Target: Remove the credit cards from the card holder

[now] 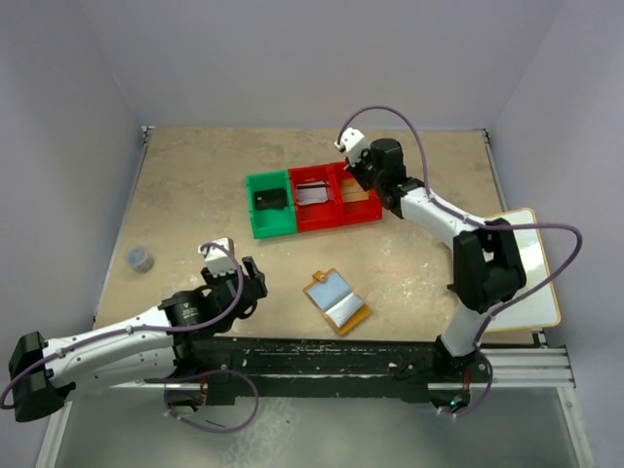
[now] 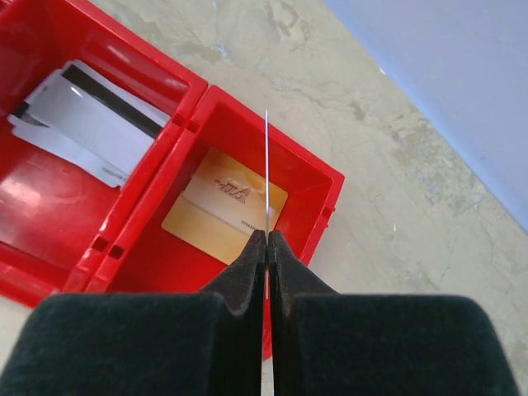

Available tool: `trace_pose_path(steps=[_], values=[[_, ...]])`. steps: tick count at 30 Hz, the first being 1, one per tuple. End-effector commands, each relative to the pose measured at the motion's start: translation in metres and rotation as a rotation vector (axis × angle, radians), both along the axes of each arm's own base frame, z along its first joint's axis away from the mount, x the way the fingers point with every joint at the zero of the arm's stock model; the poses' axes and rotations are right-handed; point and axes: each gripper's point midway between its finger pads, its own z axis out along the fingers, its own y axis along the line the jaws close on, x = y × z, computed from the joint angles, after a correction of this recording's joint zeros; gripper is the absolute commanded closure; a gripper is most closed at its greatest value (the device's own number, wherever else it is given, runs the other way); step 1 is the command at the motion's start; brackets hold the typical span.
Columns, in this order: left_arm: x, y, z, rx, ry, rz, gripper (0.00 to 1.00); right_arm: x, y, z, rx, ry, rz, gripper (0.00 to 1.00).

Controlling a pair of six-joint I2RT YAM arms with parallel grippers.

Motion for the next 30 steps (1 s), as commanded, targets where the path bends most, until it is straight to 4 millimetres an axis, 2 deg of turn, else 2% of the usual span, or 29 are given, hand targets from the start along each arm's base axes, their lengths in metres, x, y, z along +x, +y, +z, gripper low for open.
trace_pose_path(steps=[1, 5, 11, 13, 19, 23, 26, 30], values=[[0.005, -0.003, 0.029, -0.004, -0.040, -0.014, 0.33, 0.019, 0.006, 0.013, -0.002, -0.084, 0.024, 1.00], [0.004, -0.004, 0.035, -0.019, -0.043, -0.022, 0.33, 0.020, 0.022, -0.008, -0.041, -0.055, 0.136, 1.00], [-0.001, -0.003, 0.048, -0.088, -0.055, -0.033, 0.33, 0.033, 0.011, -0.049, -0.209, 0.000, 0.145, 1.00], [-0.001, 0.004, 0.050, -0.087, -0.066, -0.020, 0.34, 0.037, 0.002, -0.052, -0.255, -0.017, 0.118, 1.00], [-0.004, 0.017, 0.054, -0.069, -0.077, -0.002, 0.34, 0.046, -0.004, -0.060, -0.333, -0.038, 0.113, 1.00], [-0.004, 0.015, 0.054, -0.078, -0.075, -0.004, 0.34, 0.054, -0.017, -0.068, -0.424, -0.056, 0.077, 1.00], [-0.004, 0.013, 0.052, -0.073, -0.066, -0.007, 0.34, 0.057, -0.020, -0.072, -0.452, -0.067, 0.075, 0.99], [-0.003, 0.012, 0.052, -0.068, -0.065, -0.010, 0.34, 0.065, -0.016, -0.066, -0.461, -0.112, 0.076, 0.98]])
